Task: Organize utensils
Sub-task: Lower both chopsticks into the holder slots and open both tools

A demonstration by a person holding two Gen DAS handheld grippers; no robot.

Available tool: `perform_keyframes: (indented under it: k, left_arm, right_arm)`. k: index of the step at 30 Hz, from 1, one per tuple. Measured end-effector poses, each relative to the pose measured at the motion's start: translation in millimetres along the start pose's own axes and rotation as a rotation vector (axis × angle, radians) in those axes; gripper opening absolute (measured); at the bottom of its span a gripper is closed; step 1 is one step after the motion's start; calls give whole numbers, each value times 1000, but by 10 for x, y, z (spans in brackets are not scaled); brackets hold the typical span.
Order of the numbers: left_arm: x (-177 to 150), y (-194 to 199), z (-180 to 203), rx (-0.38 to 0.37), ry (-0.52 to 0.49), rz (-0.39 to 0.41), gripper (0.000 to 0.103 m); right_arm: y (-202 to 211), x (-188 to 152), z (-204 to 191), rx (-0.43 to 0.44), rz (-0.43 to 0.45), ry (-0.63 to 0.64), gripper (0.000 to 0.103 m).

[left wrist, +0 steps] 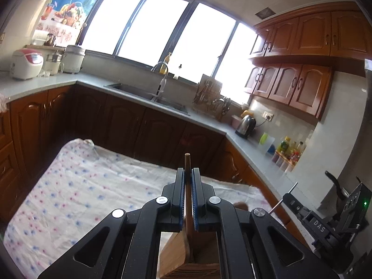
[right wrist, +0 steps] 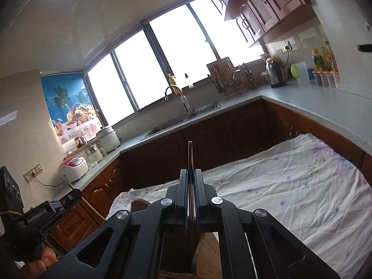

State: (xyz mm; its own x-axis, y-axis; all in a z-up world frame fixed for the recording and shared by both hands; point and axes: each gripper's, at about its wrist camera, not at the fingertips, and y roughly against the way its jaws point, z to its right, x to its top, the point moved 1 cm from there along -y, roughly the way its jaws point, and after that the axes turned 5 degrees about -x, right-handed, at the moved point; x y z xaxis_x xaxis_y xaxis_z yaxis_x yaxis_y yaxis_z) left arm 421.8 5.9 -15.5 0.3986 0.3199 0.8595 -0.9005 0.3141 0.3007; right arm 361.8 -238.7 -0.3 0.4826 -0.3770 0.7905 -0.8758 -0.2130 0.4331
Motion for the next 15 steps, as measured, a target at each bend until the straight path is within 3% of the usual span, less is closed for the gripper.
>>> perform_keyframes:
  k: [15]
  left_arm:
    - [136, 137, -56, 3, -26, -33, 5]
  right_arm:
    - [-102, -61, 99, -20, -71, -4, 5]
